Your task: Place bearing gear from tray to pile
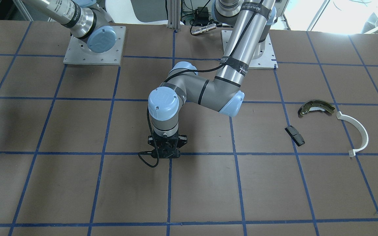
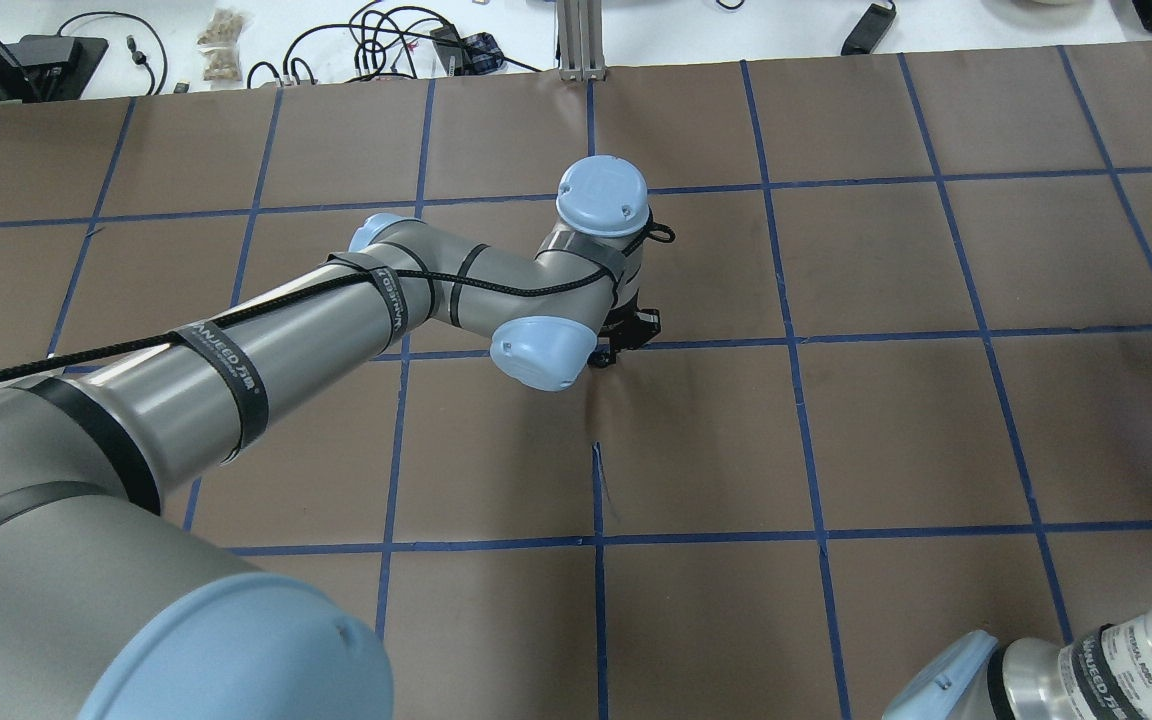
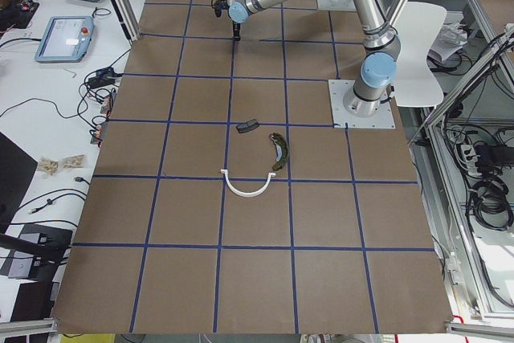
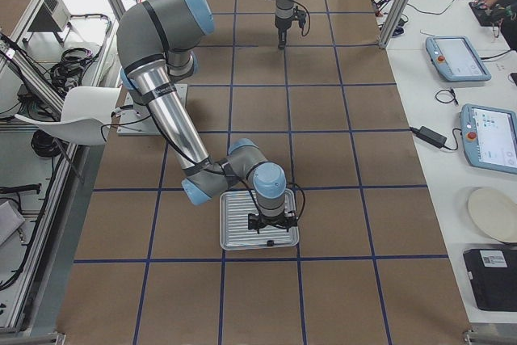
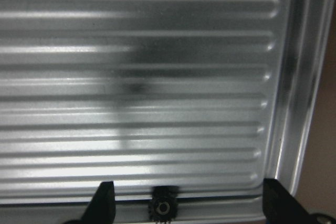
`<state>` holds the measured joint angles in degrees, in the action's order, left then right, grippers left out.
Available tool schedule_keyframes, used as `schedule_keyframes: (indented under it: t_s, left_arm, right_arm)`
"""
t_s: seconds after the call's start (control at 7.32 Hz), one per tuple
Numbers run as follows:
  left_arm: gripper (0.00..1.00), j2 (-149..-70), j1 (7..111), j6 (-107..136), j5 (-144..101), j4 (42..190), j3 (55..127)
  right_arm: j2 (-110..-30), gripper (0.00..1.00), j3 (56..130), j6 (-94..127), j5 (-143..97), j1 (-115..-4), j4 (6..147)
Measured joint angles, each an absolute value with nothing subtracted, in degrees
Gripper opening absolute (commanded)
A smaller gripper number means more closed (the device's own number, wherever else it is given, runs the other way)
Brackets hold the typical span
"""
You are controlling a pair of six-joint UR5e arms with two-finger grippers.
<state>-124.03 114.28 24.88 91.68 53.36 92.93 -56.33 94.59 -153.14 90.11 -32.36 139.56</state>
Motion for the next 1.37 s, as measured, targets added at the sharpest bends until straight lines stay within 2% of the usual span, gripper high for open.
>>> schedule_keyframes:
  t_s: [0.41, 0.82, 0.96, 1.09, 1.37]
  left_arm:
    - [0.15, -121.00, 109.88, 21.87, 91.86, 56.72, 93.04]
    - [0.11, -113.10, 96.88, 4.58, 93.10, 63.66, 97.02]
    - [0.11, -110.68, 91.25, -2.61, 94.37, 63.59, 100.11]
    - [0.11, -108.87, 85.58, -9.77, 95.07, 62.70, 102.87]
    - [0.14, -108.24, 73.00, -23.41, 94.99, 60.54, 105.26]
  right_arm:
    - [-54.42, 0.93, 94.55, -156.63, 90.28, -32.28, 143.31]
    - [-53.66, 0.85, 94.51, -156.28, 91.91, -31.92, 143.96]
    - [-53.51, 0.79, 94.53, -156.27, 92.30, -31.78, 144.01]
    - [-53.37, 0.69, 94.55, -156.27, 92.73, -31.56, 144.04]
    - [-53.35, 0.33, 94.51, -156.38, 93.10, -31.32, 144.06]
